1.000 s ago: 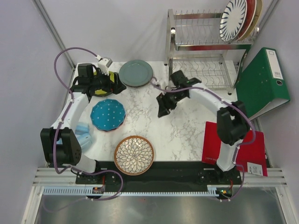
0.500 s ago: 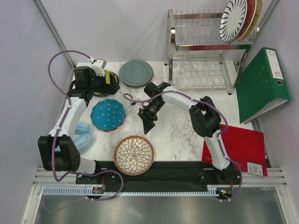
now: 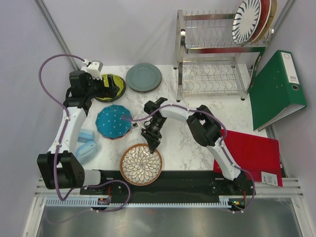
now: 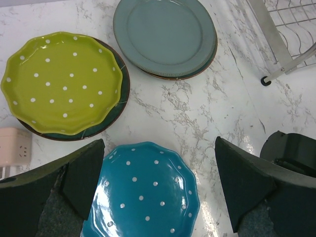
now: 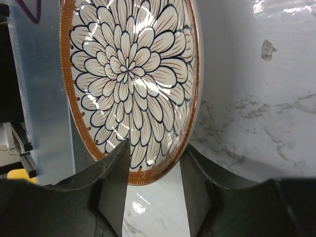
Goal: Load the plates into the dish rack
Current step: Pick up the plate from the corner of the board.
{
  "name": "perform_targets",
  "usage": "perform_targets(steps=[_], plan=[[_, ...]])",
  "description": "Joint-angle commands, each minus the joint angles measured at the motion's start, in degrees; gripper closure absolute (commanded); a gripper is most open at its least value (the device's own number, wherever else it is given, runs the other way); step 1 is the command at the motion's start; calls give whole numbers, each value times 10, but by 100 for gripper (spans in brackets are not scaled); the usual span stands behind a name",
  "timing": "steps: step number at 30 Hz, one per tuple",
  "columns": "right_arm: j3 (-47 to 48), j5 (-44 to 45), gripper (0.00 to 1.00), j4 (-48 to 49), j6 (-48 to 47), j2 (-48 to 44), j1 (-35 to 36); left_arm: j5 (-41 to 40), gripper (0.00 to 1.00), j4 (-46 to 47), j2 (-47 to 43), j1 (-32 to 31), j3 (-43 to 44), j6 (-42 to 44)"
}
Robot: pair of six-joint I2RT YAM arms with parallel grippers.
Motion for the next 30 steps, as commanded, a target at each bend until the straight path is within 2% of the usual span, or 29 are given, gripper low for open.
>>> perform_targets(steps=[1,2,3,5,9,14,16,17,18,21,26,30], plan=[[35,-12,54,-2,-16,20,12,-6,0,14,-16,2,-9,-28],[43,-5,60,2,-10,24,12,-4,0,10,-16,3,-12,-29],[44,2,71,9,-1,27,12,-2,0,9,-16,2,-13,-29],[43,30,78,34,24,22,11,0,0,7,-19,2,-20,-28],[15,82,100,133,113,-19,-4,10,0,5,-20,2,-41,-19],[42,136,100,183,179,-45,-36,33,0,10,1,2,-54,-16],[48,163,100,201,196,-63,-60,67,0,10,19,2,-52,1],[49,177,100,210,204,-81,-68,91,0,11,26,2,-52,22],[48,202,100,219,215,-90,-83,161,0,10,32,2,-53,40],[41,249,100,249,222,-131,-102,250,0,-3,67,-4,-60,103],[-2,303,100,300,214,-216,-113,316,0,-93,158,-8,-15,200],[-36,325,100,351,225,-257,-114,365,2,-156,211,-21,34,244]])
